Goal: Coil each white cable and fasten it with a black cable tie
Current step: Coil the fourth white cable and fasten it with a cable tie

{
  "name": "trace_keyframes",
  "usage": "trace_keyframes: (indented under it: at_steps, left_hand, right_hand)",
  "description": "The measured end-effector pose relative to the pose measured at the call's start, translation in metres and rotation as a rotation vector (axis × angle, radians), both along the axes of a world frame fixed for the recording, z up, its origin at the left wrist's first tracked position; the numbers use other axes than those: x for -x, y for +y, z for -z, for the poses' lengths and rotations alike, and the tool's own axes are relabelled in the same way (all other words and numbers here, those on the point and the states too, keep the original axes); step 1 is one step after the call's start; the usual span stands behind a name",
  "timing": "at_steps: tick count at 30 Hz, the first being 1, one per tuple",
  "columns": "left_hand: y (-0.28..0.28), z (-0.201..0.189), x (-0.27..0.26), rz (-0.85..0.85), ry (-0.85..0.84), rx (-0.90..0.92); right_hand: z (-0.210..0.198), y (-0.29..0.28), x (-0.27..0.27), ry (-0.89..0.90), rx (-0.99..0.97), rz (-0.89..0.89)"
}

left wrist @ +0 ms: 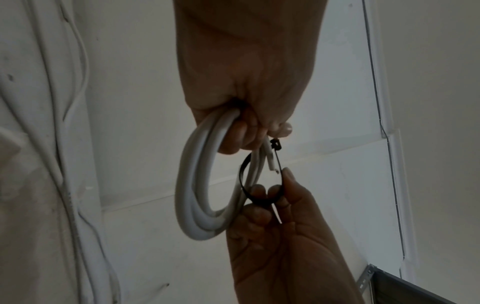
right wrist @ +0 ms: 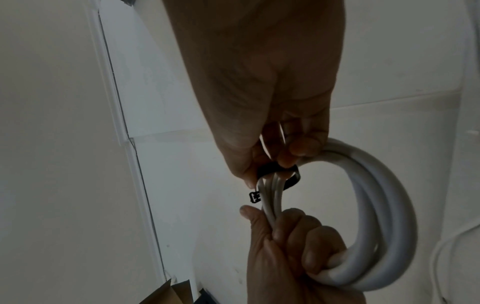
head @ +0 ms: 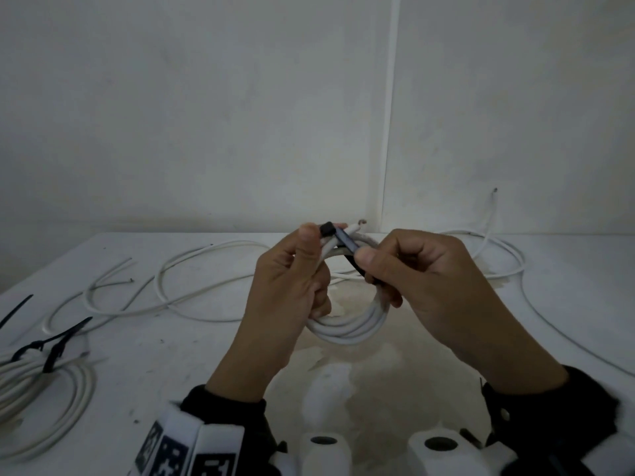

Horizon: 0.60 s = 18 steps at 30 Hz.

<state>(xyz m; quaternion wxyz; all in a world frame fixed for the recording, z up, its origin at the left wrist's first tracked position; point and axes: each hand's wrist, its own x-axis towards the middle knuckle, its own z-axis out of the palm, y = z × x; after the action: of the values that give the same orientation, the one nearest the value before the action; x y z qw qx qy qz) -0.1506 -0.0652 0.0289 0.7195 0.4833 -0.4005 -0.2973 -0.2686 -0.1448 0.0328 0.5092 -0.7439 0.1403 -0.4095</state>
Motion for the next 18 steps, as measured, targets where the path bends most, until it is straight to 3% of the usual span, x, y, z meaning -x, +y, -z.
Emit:
trace_keyframes:
  at_steps: [18]
  left_hand:
    - [-0.0022, -0.0001, 0.0021, -0.046, 0.028, -0.007]
  right_hand:
    - [0.0013, 0.0025, -0.0025, 0.042, 0.051, 0.015]
